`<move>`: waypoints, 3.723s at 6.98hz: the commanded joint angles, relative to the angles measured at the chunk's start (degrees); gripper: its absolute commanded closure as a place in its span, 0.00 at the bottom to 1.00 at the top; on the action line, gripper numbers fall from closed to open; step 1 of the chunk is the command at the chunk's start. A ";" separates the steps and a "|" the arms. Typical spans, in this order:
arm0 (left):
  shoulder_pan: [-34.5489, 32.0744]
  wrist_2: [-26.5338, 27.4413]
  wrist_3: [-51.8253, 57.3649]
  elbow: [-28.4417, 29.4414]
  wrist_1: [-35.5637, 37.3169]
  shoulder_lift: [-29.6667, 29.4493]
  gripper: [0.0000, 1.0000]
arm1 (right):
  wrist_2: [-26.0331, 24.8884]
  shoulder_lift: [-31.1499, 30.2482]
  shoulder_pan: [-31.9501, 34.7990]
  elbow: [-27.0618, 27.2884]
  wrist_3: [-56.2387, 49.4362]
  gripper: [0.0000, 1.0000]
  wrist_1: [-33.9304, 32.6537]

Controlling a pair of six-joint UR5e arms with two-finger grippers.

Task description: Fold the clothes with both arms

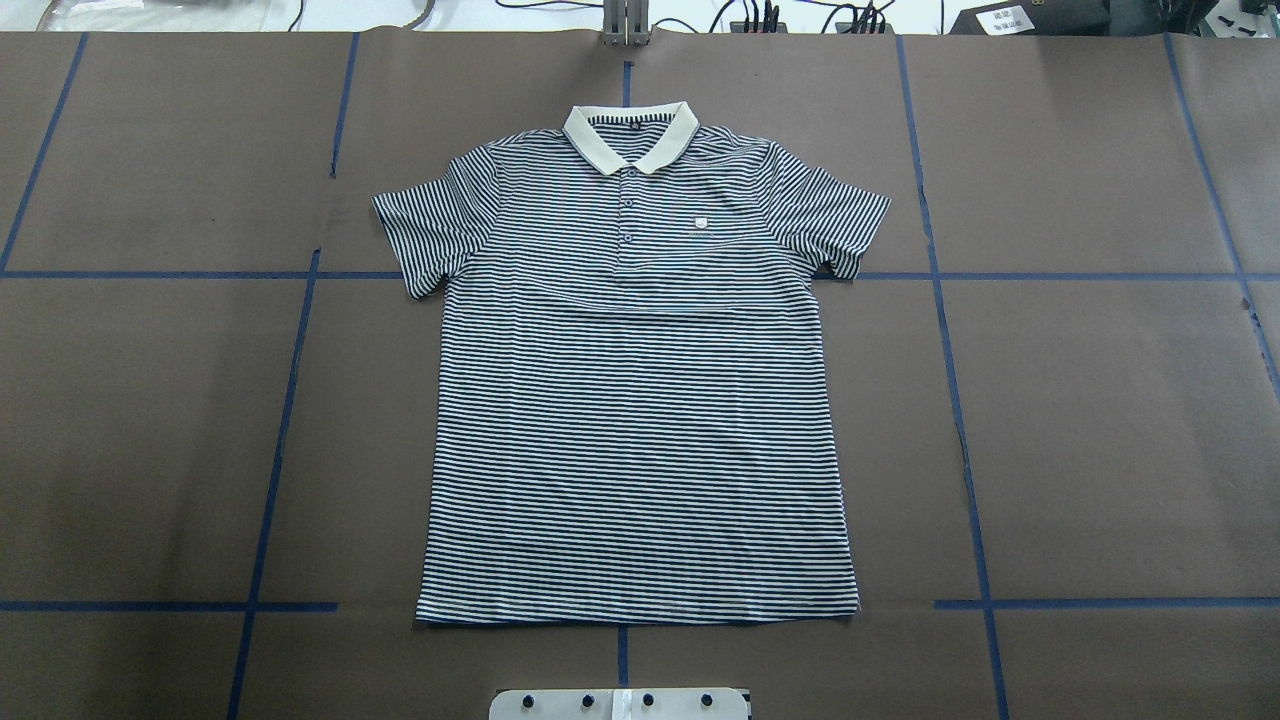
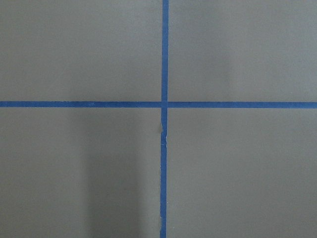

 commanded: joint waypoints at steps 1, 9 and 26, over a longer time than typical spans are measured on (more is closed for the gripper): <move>0.02 0.00 0.11 -0.23 0.00 -0.09 0.00 | 0.46 0.95 -0.26 0.51 0.36 0.00 -0.09; 7.66 -4.48 -12.43 6.85 -25.83 -17.28 0.00 | -3.22 27.79 -25.20 -21.22 41.10 0.00 31.23; 20.14 4.66 -44.63 4.60 -34.98 -21.80 0.00 | -23.45 40.32 -41.58 -34.82 49.94 1.00 36.93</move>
